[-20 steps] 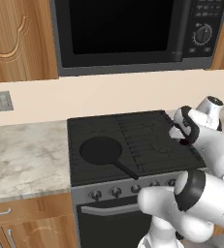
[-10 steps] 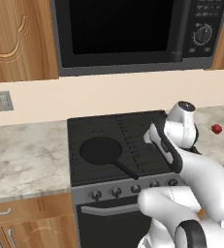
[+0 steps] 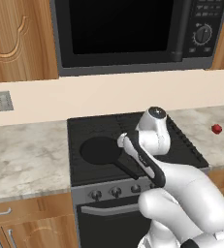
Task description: Put the eggplant and bell pepper in the pan. Then turn on the front left burner and set the heat to medium.
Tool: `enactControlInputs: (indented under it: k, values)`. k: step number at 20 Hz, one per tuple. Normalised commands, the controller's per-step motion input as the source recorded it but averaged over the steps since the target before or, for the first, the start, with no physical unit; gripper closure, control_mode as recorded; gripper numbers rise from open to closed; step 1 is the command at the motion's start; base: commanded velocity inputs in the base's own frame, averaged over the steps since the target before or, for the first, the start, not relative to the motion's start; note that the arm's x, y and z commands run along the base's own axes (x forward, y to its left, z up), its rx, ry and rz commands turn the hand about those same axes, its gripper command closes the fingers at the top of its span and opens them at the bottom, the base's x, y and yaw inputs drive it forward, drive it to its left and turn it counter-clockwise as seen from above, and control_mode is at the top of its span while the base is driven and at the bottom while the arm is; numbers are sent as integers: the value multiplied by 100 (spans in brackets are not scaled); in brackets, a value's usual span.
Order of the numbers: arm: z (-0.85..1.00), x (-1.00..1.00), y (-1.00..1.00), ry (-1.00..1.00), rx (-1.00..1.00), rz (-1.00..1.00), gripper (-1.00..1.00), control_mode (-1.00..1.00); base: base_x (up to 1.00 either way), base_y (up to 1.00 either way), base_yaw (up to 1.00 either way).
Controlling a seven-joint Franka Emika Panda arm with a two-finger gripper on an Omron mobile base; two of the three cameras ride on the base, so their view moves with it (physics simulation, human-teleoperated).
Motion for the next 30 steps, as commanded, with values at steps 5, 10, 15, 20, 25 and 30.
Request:
enactControlInputs:
  k: [5, 10, 15, 20, 25, 30]
  values:
    - [3, 50, 65, 6, -2, 7, 100, -100, 0, 0, 0]
    - [1, 35, 40, 12, -2, 1, 100, -100, 0, 0, 0]
    - [-8, 28, 30, 2, -3, 0, 100, -100, 0, 0, 0]
    - [-12, 21, 4, 0, -3, 0, 100, -100, 0, 0, 0]
    - [-31, 24, 1, 0, -3, 0, 100, -100, 0, 0, 0]
    - [-32, 15, 14, 0, -1, 0, 100, -100, 0, 0, 0]
